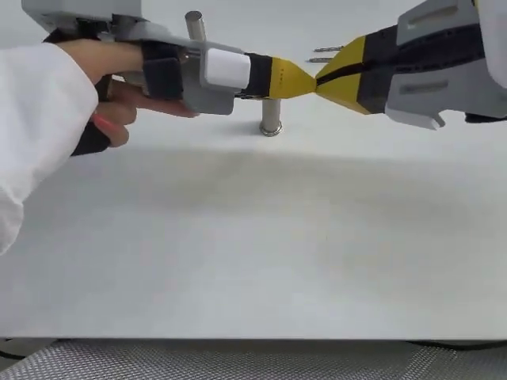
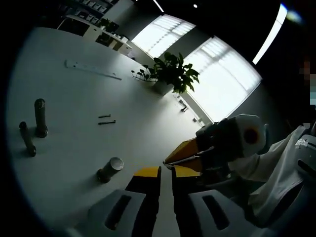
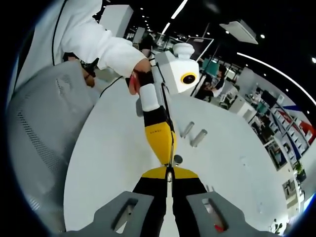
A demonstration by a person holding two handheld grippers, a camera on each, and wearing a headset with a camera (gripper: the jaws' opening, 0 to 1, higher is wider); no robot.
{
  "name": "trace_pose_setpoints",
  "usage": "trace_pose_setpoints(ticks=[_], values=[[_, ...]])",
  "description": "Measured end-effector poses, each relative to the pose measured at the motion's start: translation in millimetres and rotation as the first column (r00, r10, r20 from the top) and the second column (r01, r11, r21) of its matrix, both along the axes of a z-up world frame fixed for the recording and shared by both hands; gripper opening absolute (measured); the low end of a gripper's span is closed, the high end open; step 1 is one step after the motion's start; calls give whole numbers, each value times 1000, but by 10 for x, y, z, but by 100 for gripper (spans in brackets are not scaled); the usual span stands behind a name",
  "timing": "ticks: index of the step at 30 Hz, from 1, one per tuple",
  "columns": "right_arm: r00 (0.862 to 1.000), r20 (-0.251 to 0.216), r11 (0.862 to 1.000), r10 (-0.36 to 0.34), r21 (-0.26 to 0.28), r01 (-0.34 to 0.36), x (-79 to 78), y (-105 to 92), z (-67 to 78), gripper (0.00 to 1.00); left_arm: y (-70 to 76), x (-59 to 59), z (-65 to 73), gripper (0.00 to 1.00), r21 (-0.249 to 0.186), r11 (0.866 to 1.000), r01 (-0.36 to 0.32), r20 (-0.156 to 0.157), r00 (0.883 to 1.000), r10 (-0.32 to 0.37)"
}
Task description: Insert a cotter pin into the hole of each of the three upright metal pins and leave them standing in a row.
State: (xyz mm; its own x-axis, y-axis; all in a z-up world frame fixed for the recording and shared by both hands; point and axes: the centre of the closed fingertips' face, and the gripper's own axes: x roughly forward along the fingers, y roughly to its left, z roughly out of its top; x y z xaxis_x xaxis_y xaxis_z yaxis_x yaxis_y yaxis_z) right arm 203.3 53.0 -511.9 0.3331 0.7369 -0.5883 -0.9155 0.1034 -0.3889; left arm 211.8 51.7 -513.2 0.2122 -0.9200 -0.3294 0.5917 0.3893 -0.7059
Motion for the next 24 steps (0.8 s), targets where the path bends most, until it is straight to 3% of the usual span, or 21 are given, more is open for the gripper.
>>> trace_pose_setpoints(ticks=[8,11,18,19,22,24], values=[[1000,5,1000,12,-25,-12,-76,-1,-30,0,-4,-28,-20,13,13,1000,1,-6,1000,-1],[1000,7,1000,17,-21,-17,-106,13,-5,0,0,-38,-60,11,32,999,1,-9,1000,-1],[1000,-3,999,20,-29,-20,-141,3,-16,0,-23,-49,-57,10,21,1000,7,-15,1000,-6],[1000,-4,999,19,-32,-19,-151,3,-23,0,-42,-47,-30,10,1,1000,3,-25,1000,-3],[1000,-2,999,20,-32,-20,-185,1,-14,0,-47,-32,-33,8,1,1000,-3,-38,999,3],[1000,-3,999,20,-33,-20,-195,0,-6,0,-42,-20,-47,4,-6,1000,-11,-68,998,11]])
